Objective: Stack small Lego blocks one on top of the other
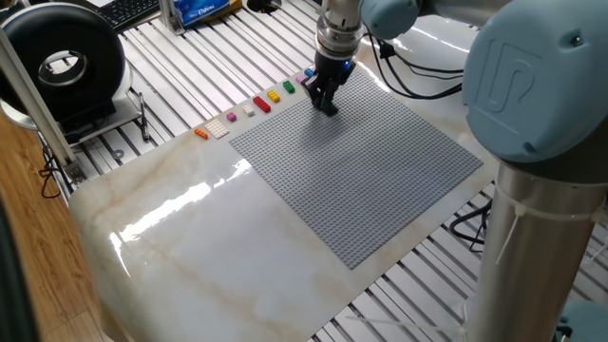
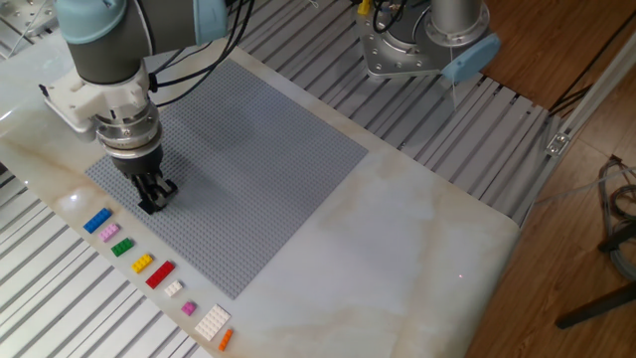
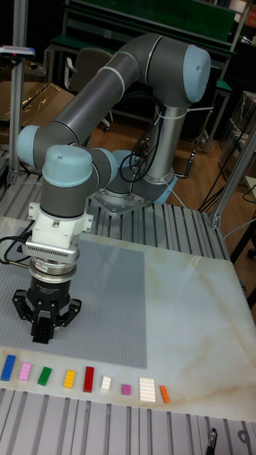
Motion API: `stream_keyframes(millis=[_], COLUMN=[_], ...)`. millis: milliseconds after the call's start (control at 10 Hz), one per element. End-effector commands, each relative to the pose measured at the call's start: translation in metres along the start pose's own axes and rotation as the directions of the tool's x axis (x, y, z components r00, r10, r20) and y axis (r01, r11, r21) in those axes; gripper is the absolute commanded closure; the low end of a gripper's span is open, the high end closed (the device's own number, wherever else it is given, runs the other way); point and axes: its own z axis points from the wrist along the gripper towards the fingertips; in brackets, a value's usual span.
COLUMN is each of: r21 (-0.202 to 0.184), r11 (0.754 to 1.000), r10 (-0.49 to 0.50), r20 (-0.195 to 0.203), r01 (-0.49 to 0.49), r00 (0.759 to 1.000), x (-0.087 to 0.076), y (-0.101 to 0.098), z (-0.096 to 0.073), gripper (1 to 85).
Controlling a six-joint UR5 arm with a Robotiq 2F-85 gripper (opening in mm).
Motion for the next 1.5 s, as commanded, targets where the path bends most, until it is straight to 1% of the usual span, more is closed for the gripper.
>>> stream_keyframes(millis=[0, 200, 400, 500, 600, 700, 800, 900, 1200, 1400], r21=[-0.011, -0.014, -0.027, -0.049, -0.054, -0.052, -0.054, -0.059, -0.069, -0.081], r11=[1.0, 1.0, 1.0, 0.999, 0.998, 0.998, 0.998, 0.998, 0.996, 0.995], r10=[0.002, -0.004, -0.003, -0.007, -0.012, -0.018, -0.021, -0.029, -0.056, -0.062], r20=[0.01, 0.007, 0.0, 0.007, 0.016, 0.024, 0.029, 0.032, 0.035, 0.025], r01=[-0.002, 0.004, 0.003, 0.007, 0.013, 0.019, 0.022, 0.03, 0.058, 0.064], r00=[1.0, 1.0, 1.0, 1.0, 1.0, 1.0, 0.999, 0.999, 0.998, 0.998], x=[0.0, 0.003, 0.006, 0.002, -0.001, -0.004, -0.005, -0.006, -0.005, 0.0], y=[-0.001, 0.001, 0.004, 0.007, 0.006, 0.007, 0.007, 0.009, 0.006, 0.005], z=[0.003, 0.001, -0.008, -0.007, -0.003, 0.0, 0.001, 0.001, -0.001, -0.007], gripper=[69.0, 69.0, 67.3, 65.0, 60.0, 58.0, 57.7, 55.3, 51.0, 43.3])
